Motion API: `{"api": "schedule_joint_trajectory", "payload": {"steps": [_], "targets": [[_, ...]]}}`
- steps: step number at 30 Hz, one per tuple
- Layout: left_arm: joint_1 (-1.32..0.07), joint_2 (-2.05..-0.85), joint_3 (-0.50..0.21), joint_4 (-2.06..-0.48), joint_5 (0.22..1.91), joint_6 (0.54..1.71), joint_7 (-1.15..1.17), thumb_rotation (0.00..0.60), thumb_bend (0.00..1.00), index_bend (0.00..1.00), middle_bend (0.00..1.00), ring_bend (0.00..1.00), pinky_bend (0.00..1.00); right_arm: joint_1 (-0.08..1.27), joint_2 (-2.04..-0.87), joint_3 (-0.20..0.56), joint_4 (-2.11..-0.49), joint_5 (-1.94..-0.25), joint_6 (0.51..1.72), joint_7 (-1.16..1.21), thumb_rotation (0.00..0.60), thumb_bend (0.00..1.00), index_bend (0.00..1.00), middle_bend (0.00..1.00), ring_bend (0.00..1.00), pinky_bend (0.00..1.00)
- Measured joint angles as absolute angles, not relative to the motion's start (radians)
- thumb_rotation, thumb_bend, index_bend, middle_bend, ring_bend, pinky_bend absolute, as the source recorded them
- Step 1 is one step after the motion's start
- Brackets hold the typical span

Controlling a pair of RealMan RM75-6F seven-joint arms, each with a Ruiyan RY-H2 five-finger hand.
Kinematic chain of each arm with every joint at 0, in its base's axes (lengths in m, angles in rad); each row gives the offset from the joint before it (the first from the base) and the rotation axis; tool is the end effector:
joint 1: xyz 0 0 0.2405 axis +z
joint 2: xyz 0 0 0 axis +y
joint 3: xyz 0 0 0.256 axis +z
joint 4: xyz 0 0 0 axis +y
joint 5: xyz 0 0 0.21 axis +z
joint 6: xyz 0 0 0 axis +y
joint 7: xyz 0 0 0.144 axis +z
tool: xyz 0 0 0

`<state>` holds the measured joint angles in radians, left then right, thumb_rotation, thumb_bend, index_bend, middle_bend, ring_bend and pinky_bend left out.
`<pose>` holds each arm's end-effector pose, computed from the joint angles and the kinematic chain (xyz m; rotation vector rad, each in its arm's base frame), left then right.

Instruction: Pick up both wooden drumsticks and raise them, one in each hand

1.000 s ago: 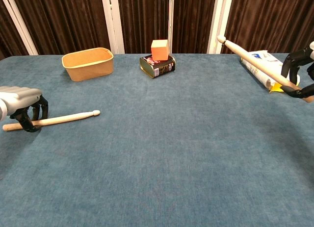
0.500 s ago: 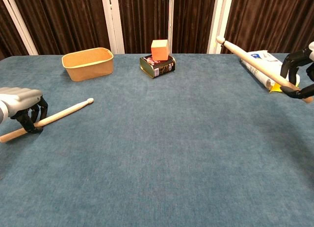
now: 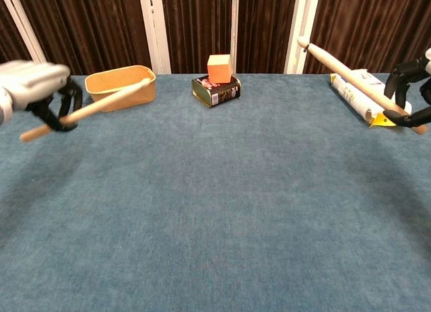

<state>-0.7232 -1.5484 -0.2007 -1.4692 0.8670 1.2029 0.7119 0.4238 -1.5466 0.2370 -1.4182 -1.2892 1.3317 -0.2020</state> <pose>-0.1808 0.3604 0.0227 -1.5881 -0.7427 -0.6771 -0.2300 -0.3077 0.0514 1.3735 -0.8922 1.0875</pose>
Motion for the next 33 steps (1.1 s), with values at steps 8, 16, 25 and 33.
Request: {"api": "schedule_joint_trajectory", "payload": {"steps": [8, 16, 25, 33], "targets": [[-0.779, -1.515, -0.247, -1.557, 0.968, 1.213, 0.698, 0.6, 0.63, 0.62, 0.74, 0.86, 0.98, 0.465, -1.554, 0.29, -1.437, -1.256, 1.305, -0.23, 0.6, 0.59, 0.72, 0.65, 0.89, 0.85], [-0.879, -1.564, -0.32, -1.568, 1.006, 1.191, 0.717, 0.6, 0.63, 0.62, 0.74, 0.86, 0.98, 0.495, -1.547, 0.323, -1.494, -1.221, 1.287, -0.284, 0.6, 0.59, 0.72, 0.65, 0.89, 0.85], [-0.954, -1.634, -0.369, -1.584, 1.017, 1.193, 0.745, 0.6, 0.63, 0.62, 0.74, 0.86, 0.98, 0.51, -1.536, 0.338, -1.539, -1.204, 1.284, -0.311, 0.6, 0.59, 0.72, 0.65, 0.89, 0.85], [-0.977, -1.655, -0.375, -1.598, 0.991, 1.205, 0.792, 0.6, 0.63, 0.62, 0.75, 0.86, 0.98, 0.514, -1.525, 0.336, -1.584, -1.208, 1.294, -0.326, 0.6, 0.59, 0.72, 0.65, 0.89, 0.85]]}}
